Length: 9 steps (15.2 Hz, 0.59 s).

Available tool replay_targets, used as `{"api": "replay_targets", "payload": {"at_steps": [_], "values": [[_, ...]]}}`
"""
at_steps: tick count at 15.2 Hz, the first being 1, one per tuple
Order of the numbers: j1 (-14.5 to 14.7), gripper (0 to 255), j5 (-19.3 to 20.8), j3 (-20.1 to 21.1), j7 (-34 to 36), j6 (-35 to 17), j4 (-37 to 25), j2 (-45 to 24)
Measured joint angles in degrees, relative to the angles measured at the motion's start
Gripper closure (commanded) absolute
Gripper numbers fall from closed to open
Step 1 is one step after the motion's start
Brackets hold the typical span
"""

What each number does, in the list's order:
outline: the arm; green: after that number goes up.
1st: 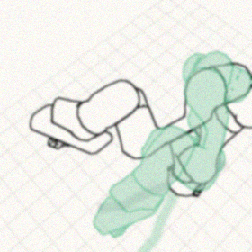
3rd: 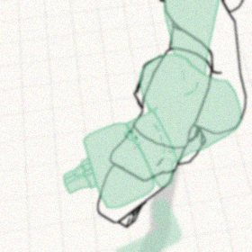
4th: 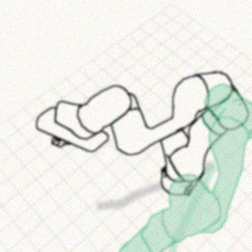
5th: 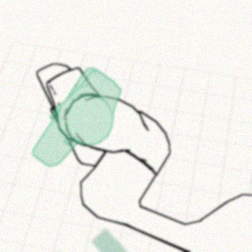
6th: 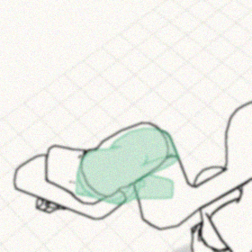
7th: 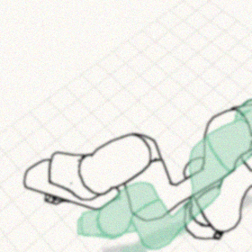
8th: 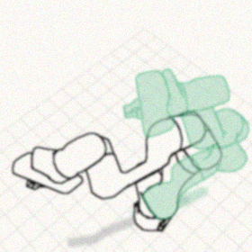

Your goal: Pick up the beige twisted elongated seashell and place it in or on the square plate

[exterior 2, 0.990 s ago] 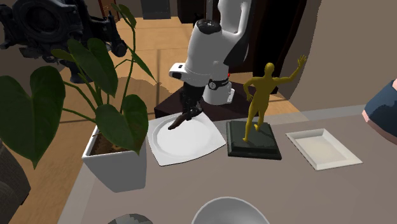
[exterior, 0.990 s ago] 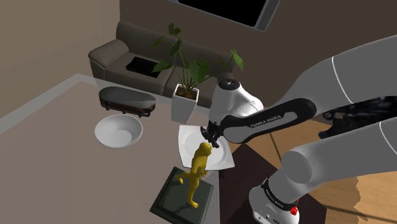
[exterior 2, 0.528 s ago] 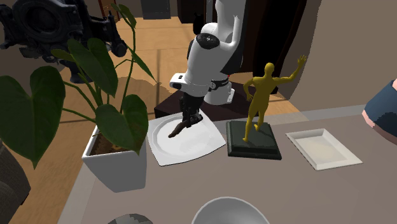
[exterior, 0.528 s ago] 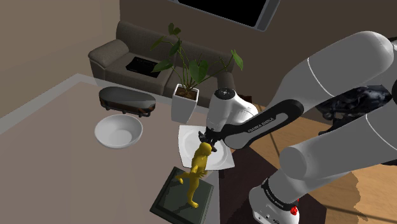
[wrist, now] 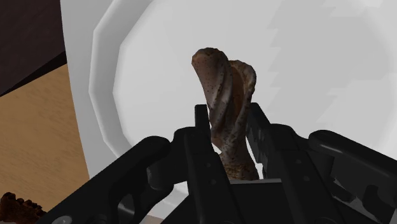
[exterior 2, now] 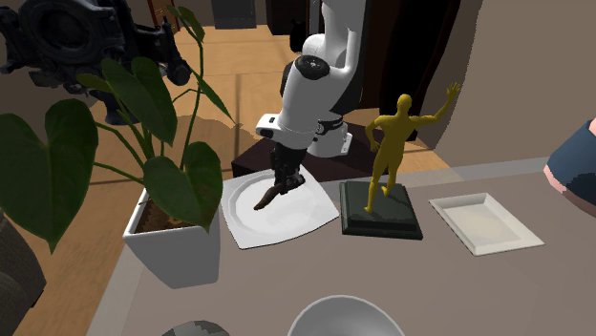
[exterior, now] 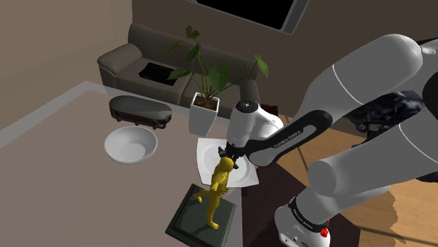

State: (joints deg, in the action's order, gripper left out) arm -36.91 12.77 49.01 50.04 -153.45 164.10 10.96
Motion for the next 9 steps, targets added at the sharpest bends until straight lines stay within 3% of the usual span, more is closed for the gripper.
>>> {"api": "replay_targets", "payload": {"at_steps": [6,9], "values": [[-0.01,0,0.02,0.01,0.01,-0.01,0.00,-0.01],[6.16,0,-7.69,-3.47,-5.34,5.18,-0.78,5.39]]}}
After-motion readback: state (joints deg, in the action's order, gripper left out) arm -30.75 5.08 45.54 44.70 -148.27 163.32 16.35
